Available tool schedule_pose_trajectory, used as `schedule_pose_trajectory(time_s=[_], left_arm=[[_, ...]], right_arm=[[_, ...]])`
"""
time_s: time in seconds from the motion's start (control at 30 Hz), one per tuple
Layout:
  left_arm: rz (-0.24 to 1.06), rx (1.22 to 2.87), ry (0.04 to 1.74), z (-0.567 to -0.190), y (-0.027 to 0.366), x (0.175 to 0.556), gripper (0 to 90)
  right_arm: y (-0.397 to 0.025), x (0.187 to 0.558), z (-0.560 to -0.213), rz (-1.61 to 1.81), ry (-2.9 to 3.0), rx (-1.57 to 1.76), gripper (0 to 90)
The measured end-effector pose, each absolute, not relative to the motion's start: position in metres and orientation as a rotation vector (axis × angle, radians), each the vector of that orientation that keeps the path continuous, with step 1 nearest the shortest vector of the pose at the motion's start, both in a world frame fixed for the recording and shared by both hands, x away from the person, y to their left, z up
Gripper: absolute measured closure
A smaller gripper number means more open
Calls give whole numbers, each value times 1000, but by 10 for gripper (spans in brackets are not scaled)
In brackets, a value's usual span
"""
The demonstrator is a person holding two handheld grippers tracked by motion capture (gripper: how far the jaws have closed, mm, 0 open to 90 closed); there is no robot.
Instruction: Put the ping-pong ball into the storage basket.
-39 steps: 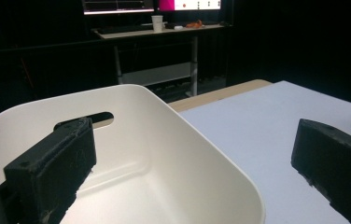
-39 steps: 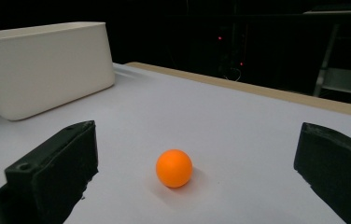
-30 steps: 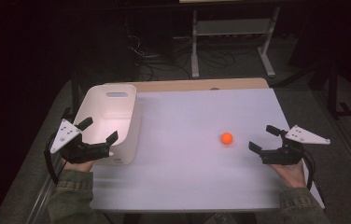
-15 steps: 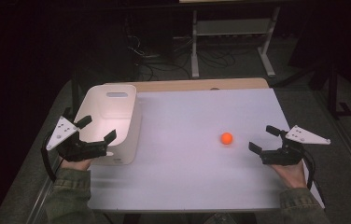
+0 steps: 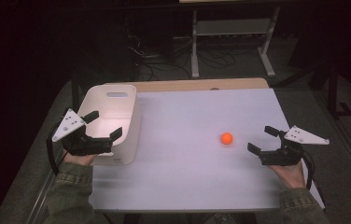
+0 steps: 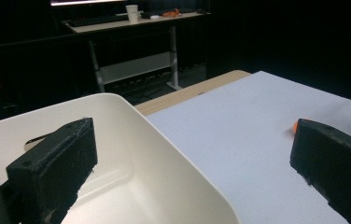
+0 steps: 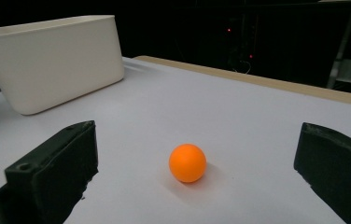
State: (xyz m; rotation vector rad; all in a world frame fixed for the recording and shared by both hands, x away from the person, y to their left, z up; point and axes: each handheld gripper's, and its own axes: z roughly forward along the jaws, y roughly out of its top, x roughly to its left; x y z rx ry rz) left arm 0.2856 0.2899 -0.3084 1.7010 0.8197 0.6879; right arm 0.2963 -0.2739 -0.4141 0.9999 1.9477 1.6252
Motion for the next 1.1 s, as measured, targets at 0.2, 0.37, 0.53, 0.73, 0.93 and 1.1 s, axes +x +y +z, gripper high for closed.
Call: schedule_pose_trajectory(time_s=[0.2,0.37,0.53,0.73,0.93,1.1], left_arm=[[670,1752,789,-302,282,289,0],[656,1781,768,-297,275,293,0],[638,1793,746,-291,270,297,0],[610,1812,728,-286,265,304,0],[580,1860,708,-283,258,310,0],[567,1885,698,-281,252,315,0]], right_arm=[[-273,297,-414,1624,1954,1002,0],[-275,295,-413,1624,1924,999,0],[-275,296,-414,1619,1936,1003,0],[-274,296,-414,1611,1933,1006,0],[-274,297,-414,1606,1937,1008,0],[-274,297,-415,1603,1939,1007,0]])
